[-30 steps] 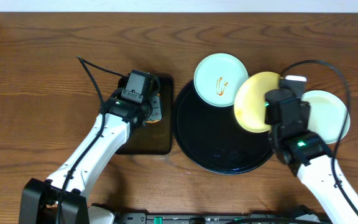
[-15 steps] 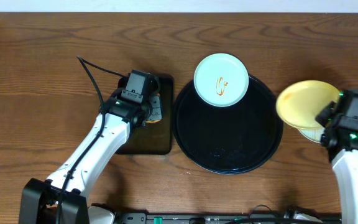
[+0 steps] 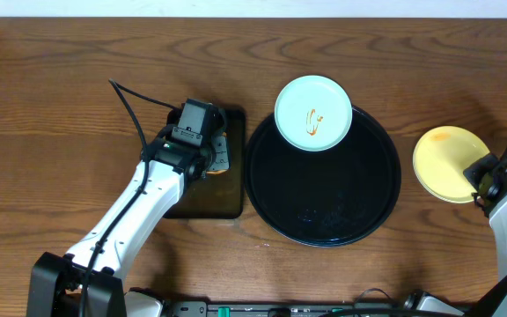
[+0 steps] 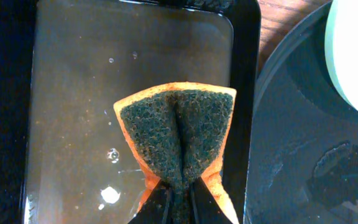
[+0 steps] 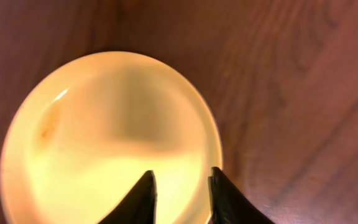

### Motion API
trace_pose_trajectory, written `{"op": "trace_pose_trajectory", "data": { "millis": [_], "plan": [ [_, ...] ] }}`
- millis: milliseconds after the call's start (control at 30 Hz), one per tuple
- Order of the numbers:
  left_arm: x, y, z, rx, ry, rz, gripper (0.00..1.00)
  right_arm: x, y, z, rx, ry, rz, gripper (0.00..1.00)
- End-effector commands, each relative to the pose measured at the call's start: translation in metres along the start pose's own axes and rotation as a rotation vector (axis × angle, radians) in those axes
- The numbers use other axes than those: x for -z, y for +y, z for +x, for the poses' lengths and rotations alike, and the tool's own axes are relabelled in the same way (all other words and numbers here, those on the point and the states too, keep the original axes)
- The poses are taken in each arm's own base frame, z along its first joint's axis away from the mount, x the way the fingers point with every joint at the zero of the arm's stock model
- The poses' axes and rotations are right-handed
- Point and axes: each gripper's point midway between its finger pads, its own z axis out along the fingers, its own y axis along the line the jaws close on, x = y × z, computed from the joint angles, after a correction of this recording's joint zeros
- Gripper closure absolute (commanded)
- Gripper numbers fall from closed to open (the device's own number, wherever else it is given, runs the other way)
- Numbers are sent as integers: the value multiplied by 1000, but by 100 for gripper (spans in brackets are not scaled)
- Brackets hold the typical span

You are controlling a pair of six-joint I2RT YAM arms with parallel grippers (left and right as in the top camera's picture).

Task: Clean dirty plates on tray and stack at the side
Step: 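Carry the yellow plate right and stack it on the green plate, then move right gripper back and grasp the last pale green plate rim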

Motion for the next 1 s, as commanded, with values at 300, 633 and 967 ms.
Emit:
{"op": "trace_pose_trajectory", "data": {
  "millis": [300,633,967],
  "plan": [
    [-6,7,6,-9,17,-24,91,54,148,44,282,144,-725,43],
    [-6,7,6,-9,18,-24,91,56,217,104,583,91,-766,44],
    [-6,7,6,-10,18,-24,92,15,261,165,606,154,-828,51]
  ]
}}
